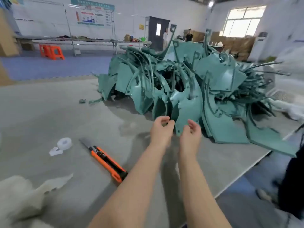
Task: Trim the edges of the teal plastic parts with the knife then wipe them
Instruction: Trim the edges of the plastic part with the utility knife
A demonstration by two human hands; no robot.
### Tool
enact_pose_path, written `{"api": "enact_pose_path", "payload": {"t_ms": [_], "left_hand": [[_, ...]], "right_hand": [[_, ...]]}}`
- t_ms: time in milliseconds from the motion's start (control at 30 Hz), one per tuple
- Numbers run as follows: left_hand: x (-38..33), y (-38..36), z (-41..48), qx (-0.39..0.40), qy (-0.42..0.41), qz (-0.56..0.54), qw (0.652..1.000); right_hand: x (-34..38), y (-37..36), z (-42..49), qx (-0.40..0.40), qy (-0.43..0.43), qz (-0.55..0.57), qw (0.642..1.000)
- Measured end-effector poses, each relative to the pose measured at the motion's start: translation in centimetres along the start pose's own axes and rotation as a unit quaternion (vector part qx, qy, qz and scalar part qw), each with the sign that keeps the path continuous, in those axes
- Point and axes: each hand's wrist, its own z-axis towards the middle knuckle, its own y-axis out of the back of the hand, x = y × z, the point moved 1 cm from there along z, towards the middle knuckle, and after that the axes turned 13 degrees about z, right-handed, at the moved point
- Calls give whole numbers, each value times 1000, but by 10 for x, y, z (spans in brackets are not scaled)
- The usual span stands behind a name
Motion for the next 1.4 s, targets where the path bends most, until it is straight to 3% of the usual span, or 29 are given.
{"api": "enact_pose_path", "payload": {"t_ms": [100, 200, 300, 433, 567, 667, 733, 800, 867, 900, 967, 1067, 1167, 1267, 1333, 1400], "left_hand": [[1, -31, 21, 82, 18, 80, 993], [5, -51, 35, 114, 6, 129, 985], [7, -50, 35, 18, -61, 205, 977], [-10, 0, 23, -74, -211, 108, 969], [-31, 96, 8, -119, -241, 64, 961], [-35, 176, -12, -136, -200, 11, 970], [-29, 224, -31, -133, -149, -100, 975], [-16, 263, -53, -117, -121, -274, 947], [1, 287, -78, -112, -133, -409, 896], [11, 292, -88, -116, -134, -439, 881], [30, 293, -99, -125, -96, -439, 885], [56, 292, -101, -146, -2, -392, 908], [76, 300, -97, -161, 48, -412, 896], [86, 307, -87, -180, 85, -483, 853], [87, 306, -81, -177, 96, -502, 841], [88, 303, -78, -164, 114, -514, 834]], "right_hand": [[-8, 0, 31, -48, -55, 16, 997], [-22, 0, 44, -41, -114, 55, 991], [-25, 0, 40, -57, -111, 84, 989], [-4, 0, 27, -89, -12, 85, 992], [21, -25, -10, 86, 29, 41, 995], [36, -57, -50, 275, 75, -17, 958], [41, -82, -84, 367, 60, 13, 928], [38, -109, -123, 417, 23, 51, 907], [27, -134, -163, 436, -16, 73, 897], [18, -145, -182, 439, -39, 83, 894], [0, -162, -211, 437, -80, 83, 892], [-28, -171, -233, 472, -103, 22, 875], [-47, -167, -221, 508, -78, -58, 856], [-57, -157, -172, 387, 53, -243, 888], [-63, -141, -142, 314, 82, -479, 815], [-66, -130, -128, 319, 22, -590, 742]]}}
